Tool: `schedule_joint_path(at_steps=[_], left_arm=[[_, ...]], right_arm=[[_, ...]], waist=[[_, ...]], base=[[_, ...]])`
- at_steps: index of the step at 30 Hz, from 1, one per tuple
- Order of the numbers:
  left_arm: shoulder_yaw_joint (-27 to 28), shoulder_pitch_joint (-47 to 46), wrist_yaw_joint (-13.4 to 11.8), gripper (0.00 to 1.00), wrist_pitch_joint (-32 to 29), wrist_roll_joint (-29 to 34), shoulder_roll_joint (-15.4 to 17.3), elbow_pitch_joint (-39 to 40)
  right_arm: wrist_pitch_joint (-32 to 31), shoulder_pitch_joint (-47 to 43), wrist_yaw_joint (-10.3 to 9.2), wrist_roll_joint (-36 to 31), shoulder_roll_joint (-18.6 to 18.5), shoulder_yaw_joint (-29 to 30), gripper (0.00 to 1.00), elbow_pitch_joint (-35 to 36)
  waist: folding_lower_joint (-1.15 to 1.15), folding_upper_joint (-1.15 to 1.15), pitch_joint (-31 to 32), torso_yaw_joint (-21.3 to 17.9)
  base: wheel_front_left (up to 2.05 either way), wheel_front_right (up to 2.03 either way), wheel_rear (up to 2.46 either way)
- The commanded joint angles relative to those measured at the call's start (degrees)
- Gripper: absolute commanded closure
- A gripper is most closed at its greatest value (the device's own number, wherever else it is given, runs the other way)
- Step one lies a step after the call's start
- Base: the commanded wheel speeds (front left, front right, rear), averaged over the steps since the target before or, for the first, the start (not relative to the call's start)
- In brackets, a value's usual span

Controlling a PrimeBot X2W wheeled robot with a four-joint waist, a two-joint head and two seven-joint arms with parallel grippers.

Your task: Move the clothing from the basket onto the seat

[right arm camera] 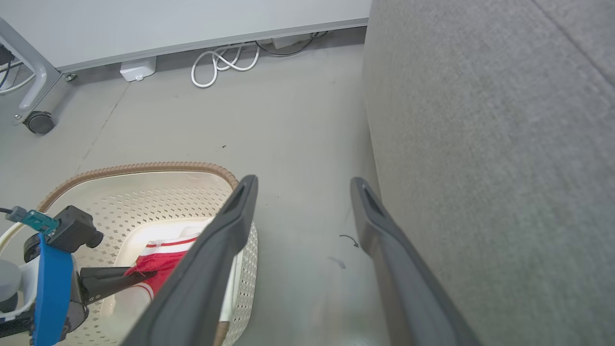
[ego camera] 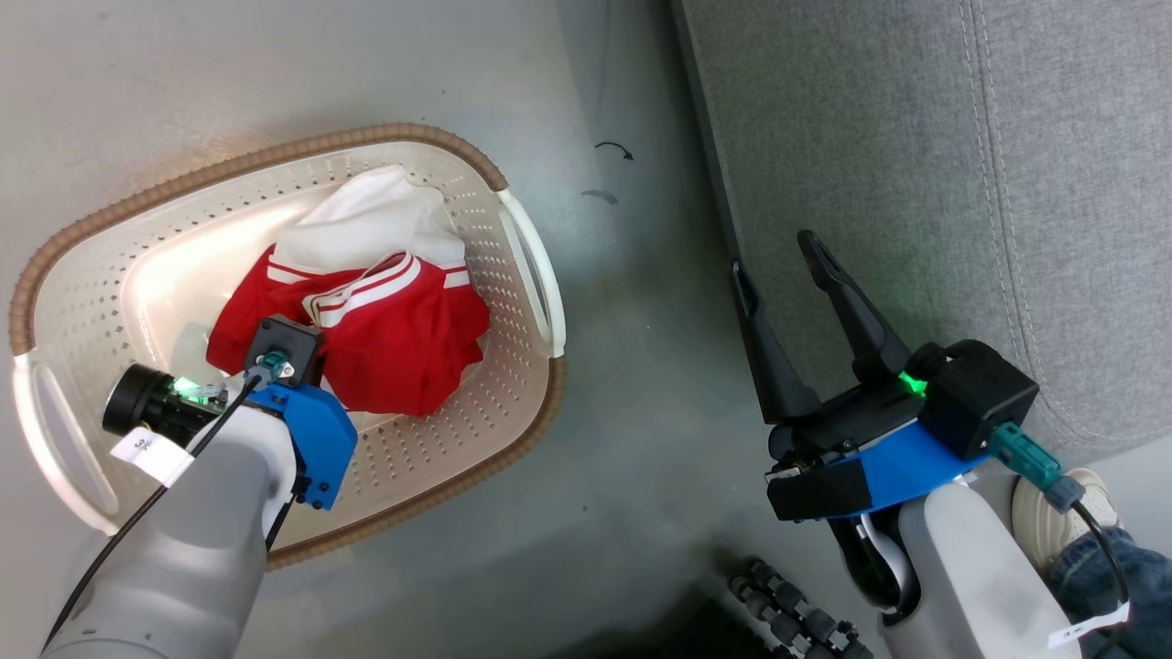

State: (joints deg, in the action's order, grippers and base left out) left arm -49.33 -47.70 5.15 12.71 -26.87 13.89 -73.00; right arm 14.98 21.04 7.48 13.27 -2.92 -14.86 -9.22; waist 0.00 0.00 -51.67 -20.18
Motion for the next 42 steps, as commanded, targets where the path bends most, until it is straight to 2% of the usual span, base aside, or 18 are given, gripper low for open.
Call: schedule_joint_path(at_steps=[1,11,22,35,42], left_arm=[[0.04,-0.25,0.35,1.0,0.17,-0.36,-0.05,-0.09],[0.37,1.56,1.51,1.0,1.44,-2.37,-2.11,-0.07],[0.14,6.59,2.31,1.0,2.5,-4.45,-5.92,2.7],[3.47,14.13,2.47,1.0,2.55,-5.58,-6.92,17.81],[2.92,13.43,2.49,1.0,2.57,-6.04,-6.81,25.99]], right_arm=[[0.29,1.18,0.03,-0.05,0.05,-0.11,0.0,-0.06],[0.26,0.82,0.03,-1.23,0.05,-0.06,0.0,-1.44],[0.02,-1.15,0.03,-3.2,0.03,0.42,0.0,-5.23],[-3.8,-7.01,0.03,-5.37,0.02,2.02,0.0,-5.51],[-5.8,-9.75,0.03,-5.8,0.02,2.87,0.0,-4.52]], waist=[[0.0,0.0,0.33,0.17],[0.0,0.0,5.46,2.28],[0.0,0.0,18.9,7.42],[0.0,0.0,33.73,13.85],[0.0,0.0,38.77,16.33]], base=[[0.0,0.0,0.0],[0.0,0.0,0.0],[0.0,0.0,0.0],[0.0,0.0,0.0],[0.0,0.0,0.0]])
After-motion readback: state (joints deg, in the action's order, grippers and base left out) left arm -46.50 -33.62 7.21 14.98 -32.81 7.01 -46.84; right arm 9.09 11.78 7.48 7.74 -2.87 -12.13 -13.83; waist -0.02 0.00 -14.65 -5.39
